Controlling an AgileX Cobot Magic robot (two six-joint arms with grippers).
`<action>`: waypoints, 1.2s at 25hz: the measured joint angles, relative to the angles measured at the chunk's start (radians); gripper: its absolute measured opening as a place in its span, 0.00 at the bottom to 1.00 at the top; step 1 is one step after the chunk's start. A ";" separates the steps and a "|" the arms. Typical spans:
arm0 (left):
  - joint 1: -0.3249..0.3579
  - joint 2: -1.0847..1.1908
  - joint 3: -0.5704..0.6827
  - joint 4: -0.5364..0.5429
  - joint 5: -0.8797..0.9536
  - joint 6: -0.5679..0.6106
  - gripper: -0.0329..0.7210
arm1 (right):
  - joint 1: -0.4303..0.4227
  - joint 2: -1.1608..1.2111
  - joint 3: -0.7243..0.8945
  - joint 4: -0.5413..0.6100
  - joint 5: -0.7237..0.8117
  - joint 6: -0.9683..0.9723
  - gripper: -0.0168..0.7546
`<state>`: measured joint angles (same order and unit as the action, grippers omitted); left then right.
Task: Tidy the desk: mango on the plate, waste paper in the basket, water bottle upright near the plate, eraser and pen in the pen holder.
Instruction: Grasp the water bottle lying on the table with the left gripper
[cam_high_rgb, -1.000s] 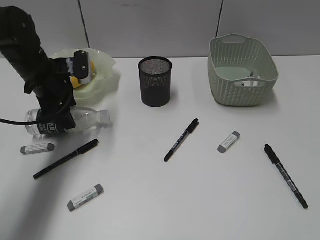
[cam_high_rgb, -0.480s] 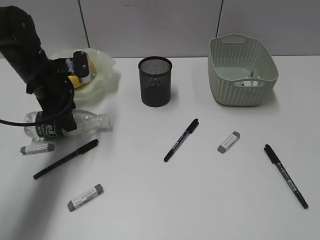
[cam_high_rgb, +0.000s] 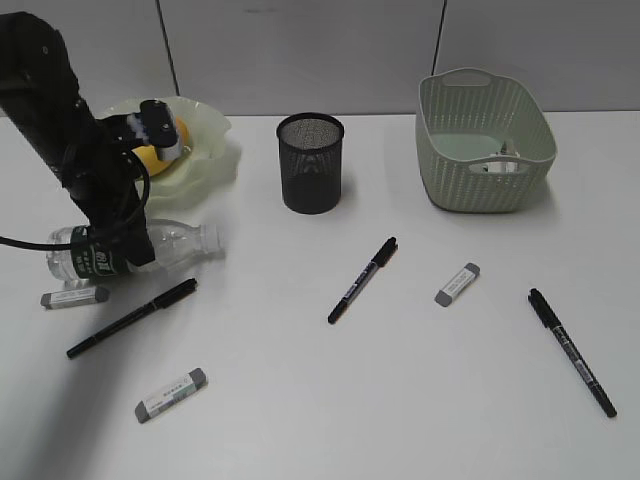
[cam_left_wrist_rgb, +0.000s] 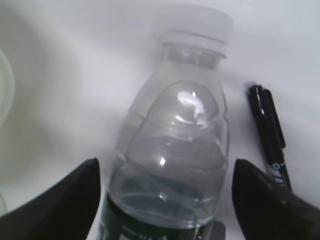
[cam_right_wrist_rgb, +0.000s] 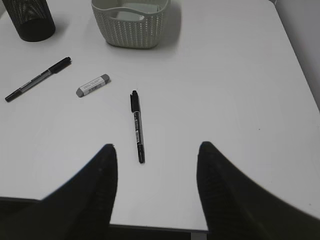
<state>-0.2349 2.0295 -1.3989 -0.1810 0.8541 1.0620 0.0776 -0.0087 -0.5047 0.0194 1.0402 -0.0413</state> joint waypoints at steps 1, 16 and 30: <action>0.000 0.000 0.000 0.004 0.000 -0.012 0.90 | 0.000 0.000 0.000 0.000 0.000 0.000 0.56; 0.000 0.041 0.000 0.117 -0.005 -0.049 0.84 | 0.000 0.000 0.000 0.000 0.000 0.000 0.56; 0.000 0.053 -0.009 0.115 0.014 -0.051 0.71 | 0.000 0.000 0.000 0.000 0.000 0.000 0.56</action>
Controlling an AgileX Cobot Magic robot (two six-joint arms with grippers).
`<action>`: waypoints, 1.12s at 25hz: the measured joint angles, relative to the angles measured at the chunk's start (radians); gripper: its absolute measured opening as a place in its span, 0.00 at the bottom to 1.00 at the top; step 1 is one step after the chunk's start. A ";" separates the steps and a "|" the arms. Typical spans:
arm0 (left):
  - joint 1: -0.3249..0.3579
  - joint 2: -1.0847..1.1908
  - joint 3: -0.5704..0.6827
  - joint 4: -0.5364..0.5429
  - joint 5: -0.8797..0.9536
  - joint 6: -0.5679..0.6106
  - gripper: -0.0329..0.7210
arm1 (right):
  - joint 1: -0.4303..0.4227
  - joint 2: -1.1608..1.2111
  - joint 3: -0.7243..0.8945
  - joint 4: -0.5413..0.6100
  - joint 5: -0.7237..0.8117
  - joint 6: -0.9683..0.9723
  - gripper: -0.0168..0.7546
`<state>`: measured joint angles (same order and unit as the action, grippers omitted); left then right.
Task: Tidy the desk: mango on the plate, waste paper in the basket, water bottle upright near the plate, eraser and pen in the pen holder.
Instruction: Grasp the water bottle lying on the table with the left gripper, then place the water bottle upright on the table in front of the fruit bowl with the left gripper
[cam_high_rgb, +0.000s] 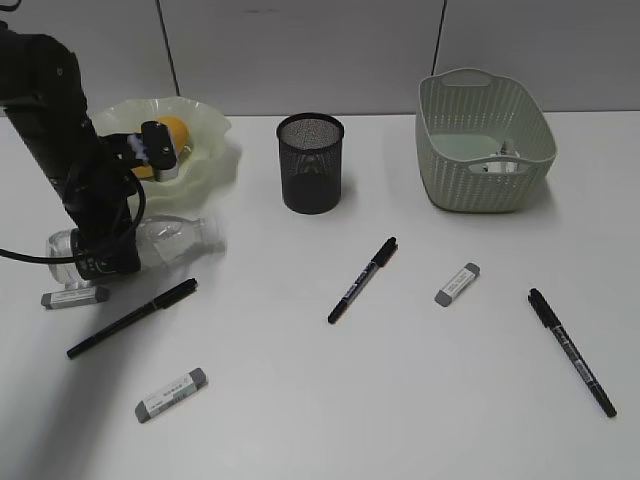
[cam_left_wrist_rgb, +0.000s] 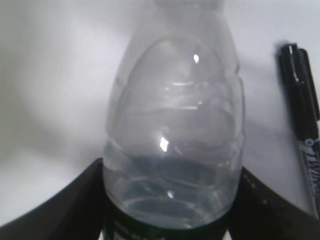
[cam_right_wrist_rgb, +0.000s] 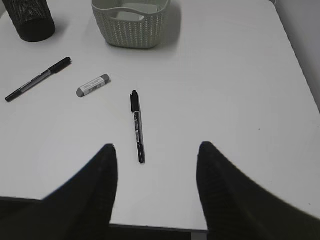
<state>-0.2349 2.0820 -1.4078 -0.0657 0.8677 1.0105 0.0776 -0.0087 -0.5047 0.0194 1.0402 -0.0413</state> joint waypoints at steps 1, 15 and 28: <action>0.000 0.000 0.000 -0.001 0.003 -0.001 0.71 | 0.000 0.000 0.000 0.000 0.000 0.000 0.56; 0.004 -0.019 0.009 -0.094 0.017 -0.100 0.69 | 0.000 0.000 0.000 0.000 0.000 0.000 0.56; 0.014 -0.165 0.011 -0.101 0.113 -0.758 0.69 | 0.000 0.000 0.000 0.000 0.000 0.000 0.56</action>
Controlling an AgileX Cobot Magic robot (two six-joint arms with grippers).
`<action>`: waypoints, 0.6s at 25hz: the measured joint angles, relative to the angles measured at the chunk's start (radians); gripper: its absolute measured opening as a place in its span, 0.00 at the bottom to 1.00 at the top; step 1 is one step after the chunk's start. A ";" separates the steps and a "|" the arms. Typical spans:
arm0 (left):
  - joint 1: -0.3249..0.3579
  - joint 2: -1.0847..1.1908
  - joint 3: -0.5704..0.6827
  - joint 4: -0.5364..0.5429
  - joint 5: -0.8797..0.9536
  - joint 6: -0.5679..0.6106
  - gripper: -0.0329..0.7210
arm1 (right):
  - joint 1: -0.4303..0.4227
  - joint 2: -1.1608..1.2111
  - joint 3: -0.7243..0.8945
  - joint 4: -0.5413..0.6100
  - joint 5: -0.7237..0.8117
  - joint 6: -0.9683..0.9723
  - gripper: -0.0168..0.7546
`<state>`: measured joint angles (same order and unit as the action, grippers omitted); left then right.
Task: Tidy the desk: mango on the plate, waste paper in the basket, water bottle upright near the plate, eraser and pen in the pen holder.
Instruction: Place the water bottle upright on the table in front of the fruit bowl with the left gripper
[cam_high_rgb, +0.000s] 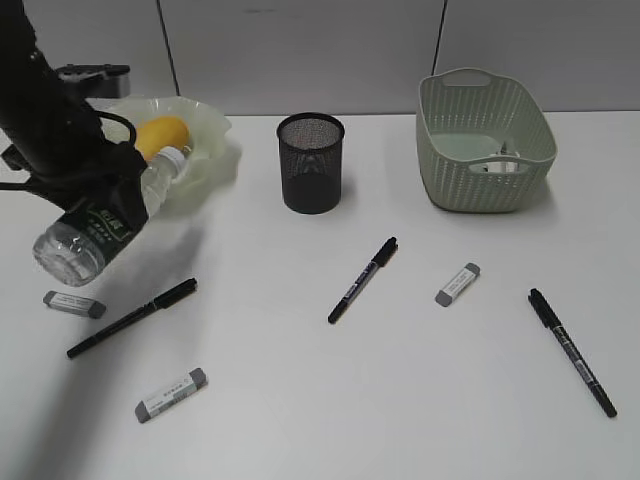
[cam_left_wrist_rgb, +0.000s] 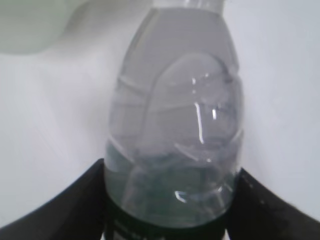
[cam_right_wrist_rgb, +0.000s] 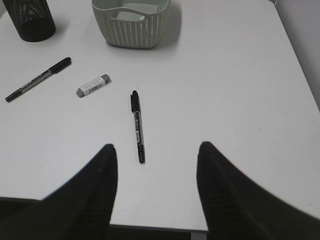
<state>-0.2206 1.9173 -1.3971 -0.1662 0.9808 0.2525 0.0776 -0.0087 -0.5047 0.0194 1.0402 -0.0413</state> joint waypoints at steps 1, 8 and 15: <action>0.001 -0.014 0.000 -0.015 0.024 -0.038 0.69 | 0.000 0.000 0.000 0.000 0.000 0.000 0.56; 0.019 -0.047 0.000 -0.077 0.162 -0.126 0.69 | 0.000 0.000 0.000 0.000 0.000 0.000 0.56; 0.044 -0.145 0.050 -0.057 -0.021 -0.174 0.69 | 0.000 0.000 0.000 0.000 0.000 0.000 0.56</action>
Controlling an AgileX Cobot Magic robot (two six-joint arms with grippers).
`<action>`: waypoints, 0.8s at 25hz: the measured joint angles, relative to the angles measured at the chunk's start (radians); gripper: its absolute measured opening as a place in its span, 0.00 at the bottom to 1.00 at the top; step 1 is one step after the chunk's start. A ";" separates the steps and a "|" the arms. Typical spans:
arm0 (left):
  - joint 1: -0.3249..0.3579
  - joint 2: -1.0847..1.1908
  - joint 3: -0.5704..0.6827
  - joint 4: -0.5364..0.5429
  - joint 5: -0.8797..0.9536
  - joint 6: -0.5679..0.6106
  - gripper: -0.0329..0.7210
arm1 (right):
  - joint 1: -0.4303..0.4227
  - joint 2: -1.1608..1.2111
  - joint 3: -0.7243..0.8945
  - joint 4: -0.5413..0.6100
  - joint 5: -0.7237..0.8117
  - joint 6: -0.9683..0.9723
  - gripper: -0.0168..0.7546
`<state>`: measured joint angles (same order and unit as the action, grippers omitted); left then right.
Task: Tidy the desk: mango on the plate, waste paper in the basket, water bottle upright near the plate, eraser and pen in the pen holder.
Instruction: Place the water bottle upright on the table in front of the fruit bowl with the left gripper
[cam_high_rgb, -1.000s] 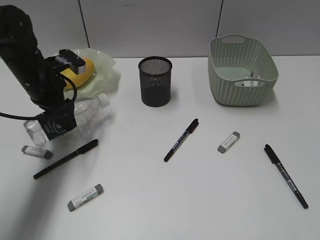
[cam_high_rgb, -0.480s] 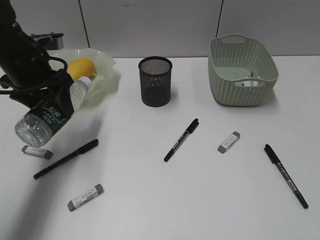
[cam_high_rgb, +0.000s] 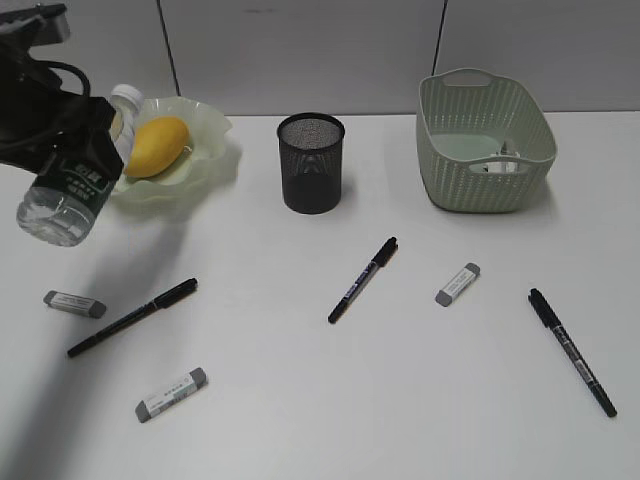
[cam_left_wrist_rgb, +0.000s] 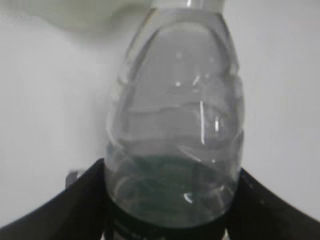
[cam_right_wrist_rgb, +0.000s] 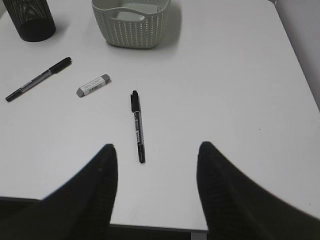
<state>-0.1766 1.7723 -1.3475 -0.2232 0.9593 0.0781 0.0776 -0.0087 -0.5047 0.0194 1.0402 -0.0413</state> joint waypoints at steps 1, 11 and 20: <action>0.003 -0.028 0.023 0.000 -0.047 -0.005 0.69 | 0.000 0.000 0.000 0.000 0.000 0.000 0.56; 0.005 -0.324 0.484 -0.021 -0.818 -0.017 0.69 | 0.000 0.000 0.000 0.000 0.000 0.000 0.56; 0.005 -0.331 0.832 0.091 -1.630 -0.067 0.69 | 0.000 0.000 0.000 0.000 0.000 0.000 0.56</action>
<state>-0.1713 1.4410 -0.5158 -0.1326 -0.6705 0.0113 0.0776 -0.0087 -0.5047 0.0194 1.0402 -0.0413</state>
